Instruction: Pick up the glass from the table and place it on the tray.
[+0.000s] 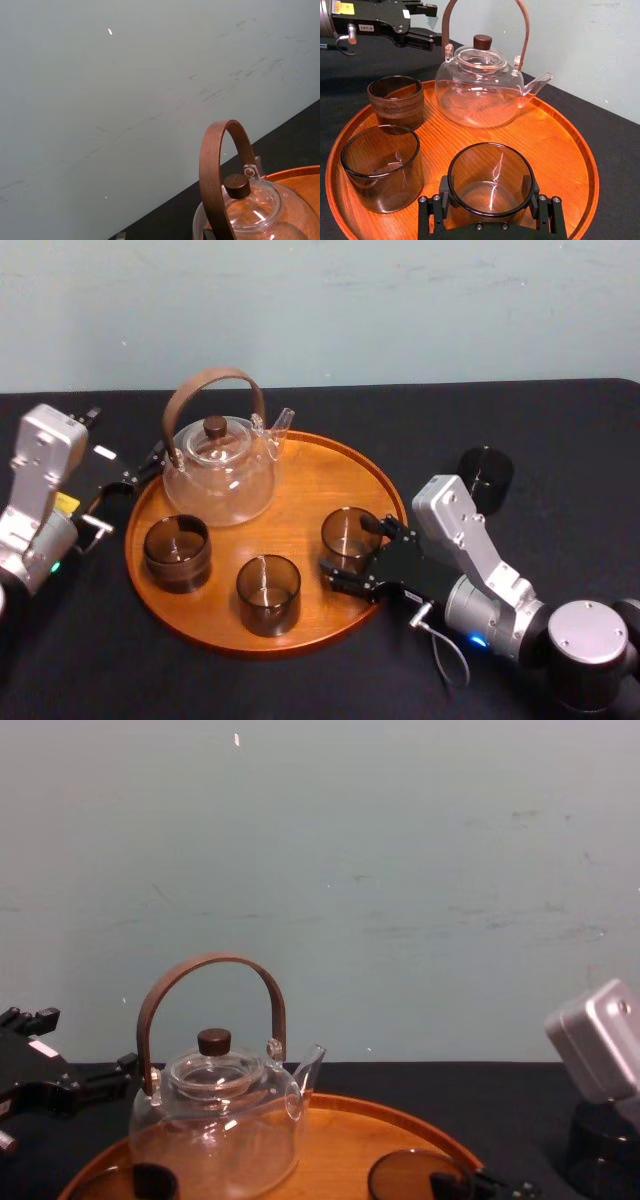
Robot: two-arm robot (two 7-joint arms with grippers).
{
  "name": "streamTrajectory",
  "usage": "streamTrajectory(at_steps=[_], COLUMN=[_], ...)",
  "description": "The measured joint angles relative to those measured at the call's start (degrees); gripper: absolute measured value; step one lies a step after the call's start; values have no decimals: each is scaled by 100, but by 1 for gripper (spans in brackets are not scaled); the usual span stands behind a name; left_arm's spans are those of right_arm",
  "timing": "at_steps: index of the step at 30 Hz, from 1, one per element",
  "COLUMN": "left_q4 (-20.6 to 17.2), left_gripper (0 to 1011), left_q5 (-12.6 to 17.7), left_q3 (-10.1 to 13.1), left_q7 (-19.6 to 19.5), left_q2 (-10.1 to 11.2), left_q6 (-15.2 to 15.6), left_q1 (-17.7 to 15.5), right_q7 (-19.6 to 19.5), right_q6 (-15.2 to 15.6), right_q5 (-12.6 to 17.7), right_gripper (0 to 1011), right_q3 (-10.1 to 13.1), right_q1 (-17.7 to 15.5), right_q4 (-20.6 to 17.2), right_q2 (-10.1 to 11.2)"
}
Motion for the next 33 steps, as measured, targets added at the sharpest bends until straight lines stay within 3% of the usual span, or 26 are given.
streamTrajectory(at_steps=[27, 33], left_q4=[0, 0], left_gripper=[1001, 1001], left_q5=[0, 0], left_q3=[0, 0], left_q7=[0, 0], left_q2=[0, 0], left_q6=[0, 0], left_q1=[0, 0], right_q7=[59, 57], right_q6=[-6, -7], right_q5=[2, 5], right_gripper=[907, 1003], right_q3=[-64, -61], right_q1=[60, 59], right_q4=[134, 134], right_q2=[-50, -48])
